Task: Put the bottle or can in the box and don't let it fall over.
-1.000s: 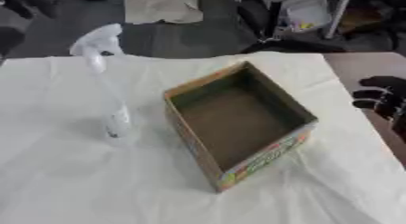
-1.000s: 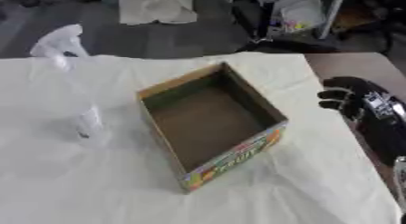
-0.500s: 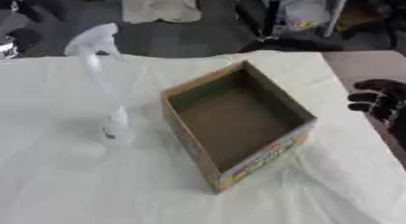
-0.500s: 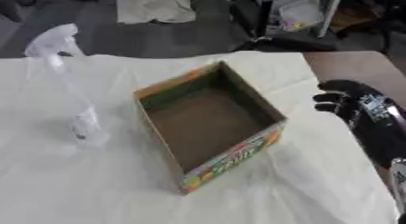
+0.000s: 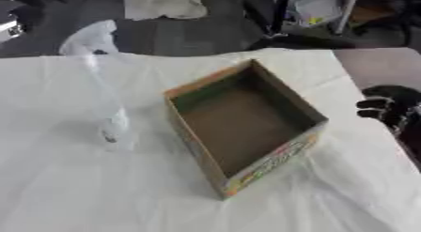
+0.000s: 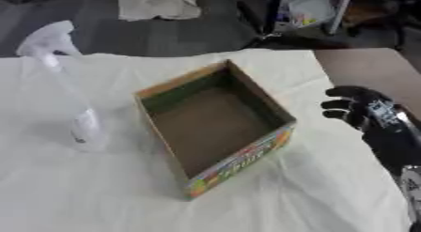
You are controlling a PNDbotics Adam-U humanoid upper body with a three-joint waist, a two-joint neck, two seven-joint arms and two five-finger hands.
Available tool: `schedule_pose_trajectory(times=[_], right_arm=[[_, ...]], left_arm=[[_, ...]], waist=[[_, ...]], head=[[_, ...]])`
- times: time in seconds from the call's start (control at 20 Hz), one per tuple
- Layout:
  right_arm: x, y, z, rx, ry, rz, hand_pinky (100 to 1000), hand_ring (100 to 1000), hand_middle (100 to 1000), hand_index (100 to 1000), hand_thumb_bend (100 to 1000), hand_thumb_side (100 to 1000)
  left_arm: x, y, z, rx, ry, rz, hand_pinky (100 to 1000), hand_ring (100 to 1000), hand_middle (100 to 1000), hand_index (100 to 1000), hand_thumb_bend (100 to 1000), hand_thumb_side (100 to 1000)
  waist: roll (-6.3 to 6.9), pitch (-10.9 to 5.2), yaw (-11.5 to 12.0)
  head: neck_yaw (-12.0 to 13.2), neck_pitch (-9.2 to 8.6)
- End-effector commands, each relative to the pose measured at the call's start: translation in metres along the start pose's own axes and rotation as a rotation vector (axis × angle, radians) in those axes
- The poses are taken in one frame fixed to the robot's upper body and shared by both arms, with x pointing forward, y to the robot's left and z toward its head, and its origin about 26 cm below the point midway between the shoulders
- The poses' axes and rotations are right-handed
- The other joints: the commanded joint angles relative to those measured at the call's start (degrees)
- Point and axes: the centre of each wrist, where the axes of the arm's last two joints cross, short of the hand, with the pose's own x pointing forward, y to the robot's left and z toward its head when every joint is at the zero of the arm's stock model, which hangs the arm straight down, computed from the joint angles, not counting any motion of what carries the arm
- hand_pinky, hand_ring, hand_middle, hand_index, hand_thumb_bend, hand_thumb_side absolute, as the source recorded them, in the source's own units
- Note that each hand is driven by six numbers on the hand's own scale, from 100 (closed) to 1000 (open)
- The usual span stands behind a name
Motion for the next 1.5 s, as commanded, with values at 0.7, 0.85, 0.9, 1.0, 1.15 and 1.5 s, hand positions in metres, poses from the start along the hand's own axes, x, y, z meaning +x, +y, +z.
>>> schedule_pose_trajectory(times=[0.7,0.85,0.9,1.0,1.15,1.5], right_arm=[[0.006,0.000,-0.007,0.032,-0.013,0.026,792,773,782,772,100,726],[0.005,0.001,-0.007,0.034,-0.008,0.025,792,773,782,771,100,728],[0.005,0.001,-0.007,0.035,-0.009,0.025,793,773,782,771,100,726],[0.006,0.001,-0.008,0.038,-0.011,0.026,793,774,783,771,100,726],[0.005,0.001,-0.008,0.039,-0.012,0.026,793,774,783,770,100,730],[0.004,0.003,-0.008,0.045,-0.005,0.027,794,775,783,769,100,741]], left_arm=[[0.007,0.009,-0.006,-0.001,0.010,-0.028,928,1000,846,939,100,650],[0.006,0.009,-0.007,0.016,0.015,-0.026,933,1000,849,940,100,646],[0.006,0.009,-0.007,0.018,0.017,-0.026,933,1000,850,941,100,647],[0.004,0.008,-0.008,0.017,0.022,-0.023,932,1000,850,942,100,646],[0.003,0.007,-0.009,0.020,0.028,-0.021,930,1000,851,945,100,648],[0.001,0.007,-0.010,0.033,0.048,-0.026,915,1000,820,943,100,641]], waist=[[0.25,0.41,-0.8],[0.34,0.59,-0.9],[0.33,0.63,-0.9],[0.27,0.74,-1.1],[0.26,0.89,-1.1],[0.30,1.34,-1.2]], head=[[-0.9,-6.50],[-0.8,-6.76],[-0.8,-6.77],[-0.7,-6.67],[-0.7,-6.48],[-0.6,-6.10]])
